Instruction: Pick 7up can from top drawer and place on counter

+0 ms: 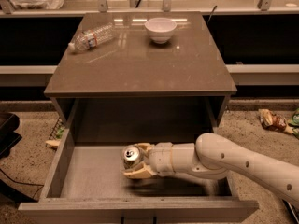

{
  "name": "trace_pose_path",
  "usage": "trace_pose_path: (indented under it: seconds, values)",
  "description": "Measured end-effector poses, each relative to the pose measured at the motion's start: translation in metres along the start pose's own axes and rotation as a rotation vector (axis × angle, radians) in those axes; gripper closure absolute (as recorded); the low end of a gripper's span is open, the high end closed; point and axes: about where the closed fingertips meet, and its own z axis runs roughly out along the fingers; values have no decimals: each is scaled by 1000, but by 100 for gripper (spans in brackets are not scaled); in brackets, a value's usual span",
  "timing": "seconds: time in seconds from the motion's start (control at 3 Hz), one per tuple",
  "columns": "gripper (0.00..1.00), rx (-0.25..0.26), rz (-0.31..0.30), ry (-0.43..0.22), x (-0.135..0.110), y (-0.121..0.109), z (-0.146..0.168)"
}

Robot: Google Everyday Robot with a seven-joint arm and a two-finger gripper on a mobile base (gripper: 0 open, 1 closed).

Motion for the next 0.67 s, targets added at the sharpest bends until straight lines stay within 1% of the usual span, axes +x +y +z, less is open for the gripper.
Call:
trace_pose_path:
  seconds: [0.33, 0.67]
  values:
    - [87, -8, -6, -11, -9, -3, -4]
    - [100, 13, -3, -42, -46, -20, -43]
